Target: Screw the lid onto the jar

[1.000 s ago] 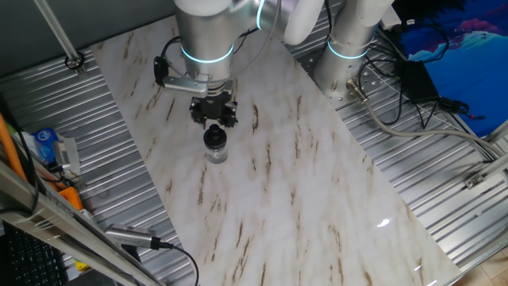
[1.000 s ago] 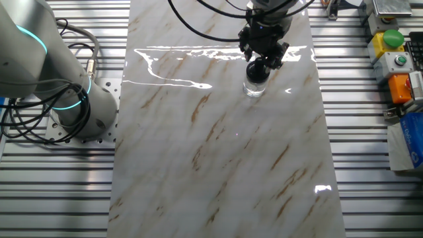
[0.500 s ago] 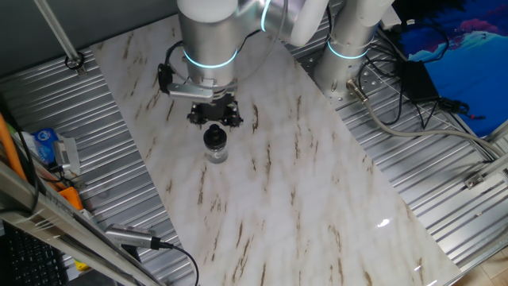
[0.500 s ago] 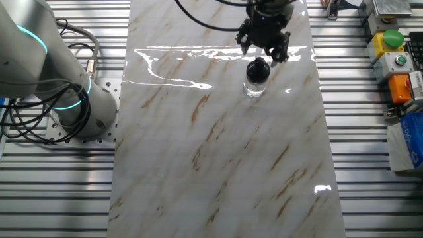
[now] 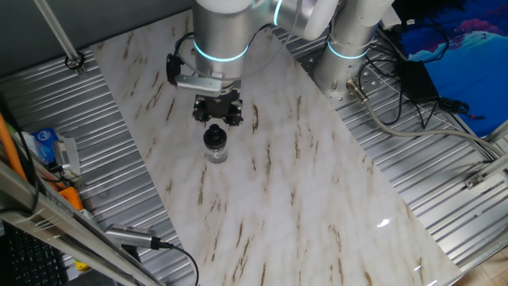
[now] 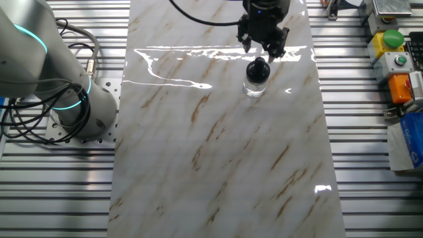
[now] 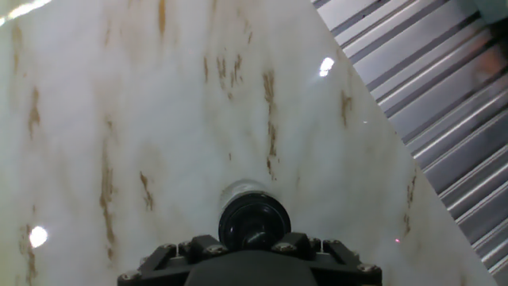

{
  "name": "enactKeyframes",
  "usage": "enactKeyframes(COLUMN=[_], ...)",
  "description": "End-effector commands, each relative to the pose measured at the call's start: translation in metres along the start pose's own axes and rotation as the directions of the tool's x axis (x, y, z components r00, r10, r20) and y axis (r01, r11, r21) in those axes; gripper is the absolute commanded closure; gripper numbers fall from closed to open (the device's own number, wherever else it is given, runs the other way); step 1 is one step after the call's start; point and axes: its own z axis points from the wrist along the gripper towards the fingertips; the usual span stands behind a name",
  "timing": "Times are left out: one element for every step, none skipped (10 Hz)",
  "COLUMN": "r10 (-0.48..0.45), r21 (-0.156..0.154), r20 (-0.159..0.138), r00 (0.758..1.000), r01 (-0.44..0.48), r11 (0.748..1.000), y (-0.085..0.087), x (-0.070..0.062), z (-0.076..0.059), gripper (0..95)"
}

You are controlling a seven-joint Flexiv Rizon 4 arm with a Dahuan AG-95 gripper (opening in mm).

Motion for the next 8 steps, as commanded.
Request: enactKeyframes(r10=[-0.206,-0.247,-0.247,-0.240,-0.247,-0.248,-0.249,-0.257], r21=[-0.030,-0.023,-0.022,-0.017,-0.017,-0.017,-0.018,-0.018], r20=[0.062,0.064,0.064,0.049,0.046,0.047,0.049,0.051], r00=[0.977,0.967,0.967,0.969,0.968,0.968,0.967,0.965], r01=[0.209,0.249,0.249,0.241,0.248,0.249,0.250,0.258], r11=[0.978,0.968,0.968,0.970,0.969,0.968,0.968,0.966], y=[-0.0008,0.0003,0.0006,0.0009,0.0009,0.0009,0.0009,0.0011], x=[-0.0006,-0.0015,-0.0017,-0.0020,-0.0020,-0.0021,-0.0021,-0.0023], z=[-0.0033,-0.0059,-0.0065,-0.0073,-0.0072,-0.0074,-0.0075,-0.0078], gripper=[19.0,19.0,19.0,19.0,19.0,19.0,19.0,38.0])
